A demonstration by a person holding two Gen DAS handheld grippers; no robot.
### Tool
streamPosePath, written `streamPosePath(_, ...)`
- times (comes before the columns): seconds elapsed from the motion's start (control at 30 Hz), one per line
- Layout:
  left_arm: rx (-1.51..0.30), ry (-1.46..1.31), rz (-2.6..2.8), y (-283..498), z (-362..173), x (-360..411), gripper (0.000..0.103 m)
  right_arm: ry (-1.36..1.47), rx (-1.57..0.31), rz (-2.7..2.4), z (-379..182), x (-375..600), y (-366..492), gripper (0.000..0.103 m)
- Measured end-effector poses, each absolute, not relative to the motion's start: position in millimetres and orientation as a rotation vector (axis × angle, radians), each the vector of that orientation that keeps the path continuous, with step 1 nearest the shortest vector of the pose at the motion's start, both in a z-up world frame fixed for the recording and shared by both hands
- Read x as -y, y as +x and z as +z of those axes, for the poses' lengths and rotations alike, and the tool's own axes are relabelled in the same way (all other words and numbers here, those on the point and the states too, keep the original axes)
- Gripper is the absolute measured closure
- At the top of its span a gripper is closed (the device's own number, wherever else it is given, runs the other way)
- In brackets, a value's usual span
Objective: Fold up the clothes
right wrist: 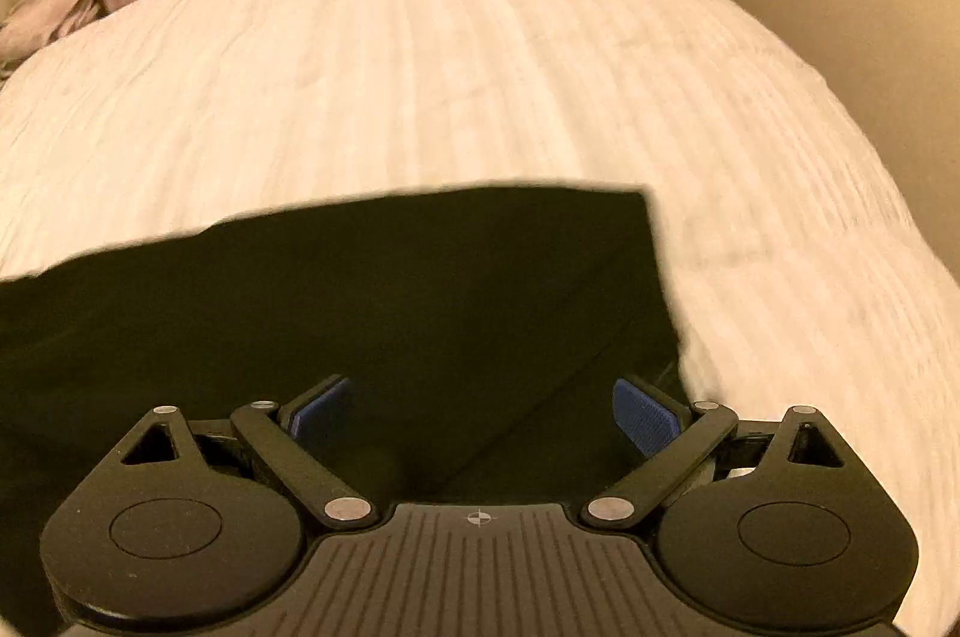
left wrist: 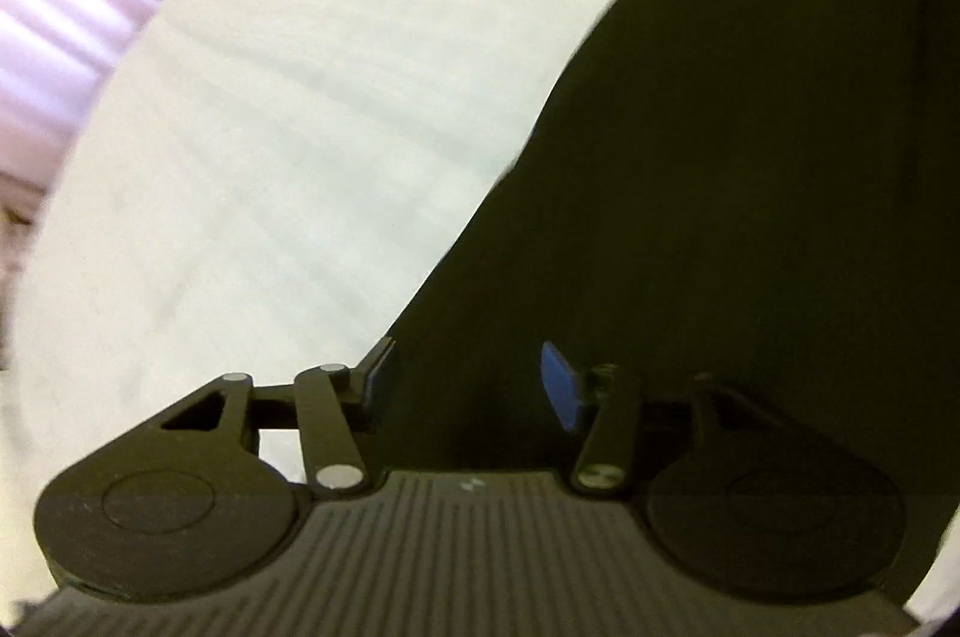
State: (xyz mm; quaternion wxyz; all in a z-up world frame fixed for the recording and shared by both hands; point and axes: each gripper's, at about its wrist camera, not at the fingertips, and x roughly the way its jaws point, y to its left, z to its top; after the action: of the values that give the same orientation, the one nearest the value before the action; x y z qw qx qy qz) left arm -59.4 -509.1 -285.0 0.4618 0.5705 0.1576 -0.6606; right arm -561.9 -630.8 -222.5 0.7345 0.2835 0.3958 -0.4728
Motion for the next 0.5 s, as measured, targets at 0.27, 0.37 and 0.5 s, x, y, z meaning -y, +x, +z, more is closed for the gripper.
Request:
streamPosePath(0.27,-0.540,1.291,-1.805,-154,-328,614,0.049,0.663,-0.840,-0.945,-278,771,-612,0.007)
streamPosePath(0.37,-0.511,1.344,-1.874,-174,-344,642,0.048,0.681,-0.804,-0.936,-294,803,-624,0.007)
streamPosePath(0.5,-0.491,1.430,-1.914,-191,-367,660,0.051,0.701,-0.812,-0.869,-314,823,-630,0.008)
